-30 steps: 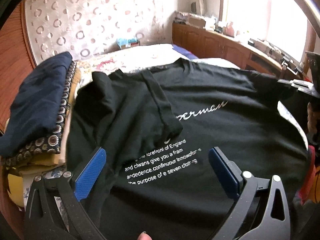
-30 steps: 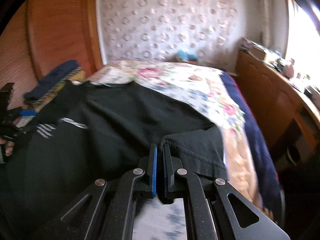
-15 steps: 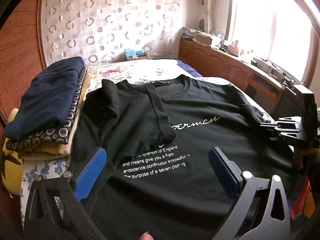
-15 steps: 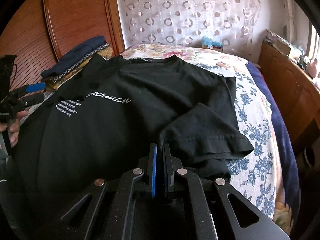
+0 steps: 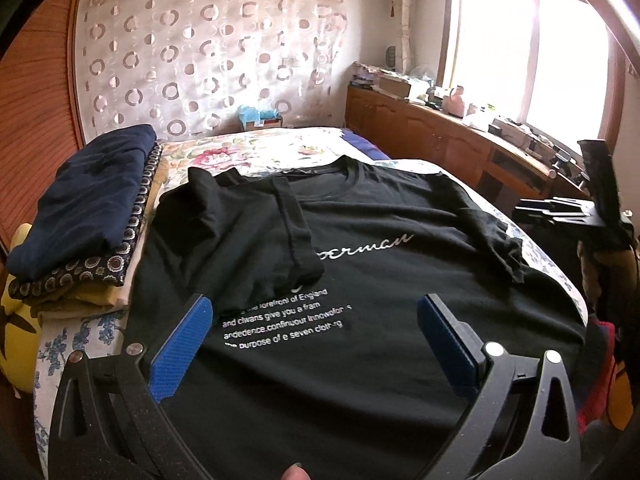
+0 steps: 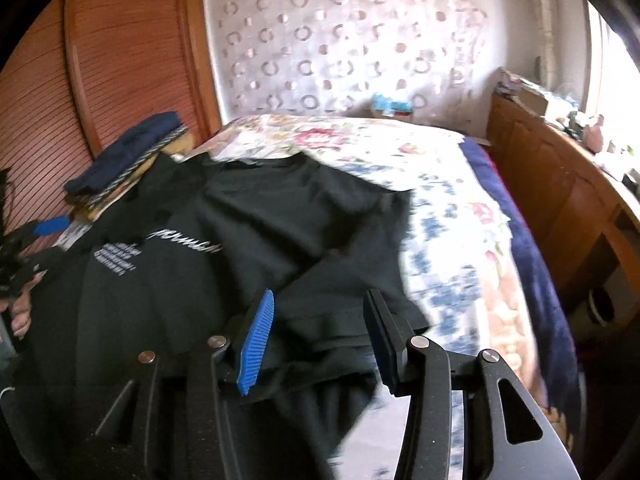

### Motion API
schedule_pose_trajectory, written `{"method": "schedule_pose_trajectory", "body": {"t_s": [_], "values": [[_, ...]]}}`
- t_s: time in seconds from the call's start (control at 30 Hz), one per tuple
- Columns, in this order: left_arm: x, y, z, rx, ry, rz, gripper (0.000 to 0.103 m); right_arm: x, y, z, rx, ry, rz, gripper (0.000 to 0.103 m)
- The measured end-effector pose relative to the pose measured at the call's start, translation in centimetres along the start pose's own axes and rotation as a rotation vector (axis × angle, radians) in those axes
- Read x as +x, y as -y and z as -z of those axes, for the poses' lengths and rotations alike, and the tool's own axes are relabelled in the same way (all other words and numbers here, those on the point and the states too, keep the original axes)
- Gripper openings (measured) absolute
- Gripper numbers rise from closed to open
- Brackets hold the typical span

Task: Fold small clothes
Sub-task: 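Fold the gripped side over toward the print with the right gripper, then release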

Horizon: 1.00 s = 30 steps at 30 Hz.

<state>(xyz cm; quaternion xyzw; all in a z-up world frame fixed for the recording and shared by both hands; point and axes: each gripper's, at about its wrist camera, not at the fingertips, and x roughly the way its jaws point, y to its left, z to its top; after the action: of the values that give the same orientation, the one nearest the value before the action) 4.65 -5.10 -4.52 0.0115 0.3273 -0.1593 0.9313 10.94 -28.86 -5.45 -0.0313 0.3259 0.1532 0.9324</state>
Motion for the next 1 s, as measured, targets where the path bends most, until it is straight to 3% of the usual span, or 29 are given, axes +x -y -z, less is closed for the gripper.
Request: {"method": "schedule_pose_trajectory", "body": {"t_s": [0.2, 0.43, 0.77, 0.8, 0.87, 0.9, 1.0], "values": [[-0.1, 1.0, 0.2, 0.017, 0.003, 0.019, 0.103, 2.0, 3.2, 0.7, 0.065, -0.059, 0.061, 0.048], [0.2, 0.9, 0.3, 0.014, -0.008, 0.024, 0.103, 5.3, 5.1, 1.7, 0.149, -0.126, 0.027, 0.048], [0.3, 0.8, 0.4, 0.010, -0.012, 0.027, 0.103, 5.8, 5.8, 1.1, 0.132, -0.123, 0.027, 0.048], [0.3, 0.8, 0.4, 0.010, -0.012, 0.027, 0.103, 5.7, 5.7, 1.2, 0.129, -0.122, 0.024, 0.044], [0.3, 0.8, 0.4, 0.009, -0.013, 0.027, 0.103, 5.7, 5.7, 1.1, 0.133, -0.125, -0.013, 0.014], [0.3, 0.8, 0.5, 0.008, -0.013, 0.026, 0.103, 5.8, 5.9, 0.9, 0.145, -0.129, -0.037, 0.007], [0.3, 0.7, 0.6, 0.003, -0.013, 0.024, 0.103, 5.6, 5.6, 0.1, 0.126, -0.117, -0.042, 0.004]]}}
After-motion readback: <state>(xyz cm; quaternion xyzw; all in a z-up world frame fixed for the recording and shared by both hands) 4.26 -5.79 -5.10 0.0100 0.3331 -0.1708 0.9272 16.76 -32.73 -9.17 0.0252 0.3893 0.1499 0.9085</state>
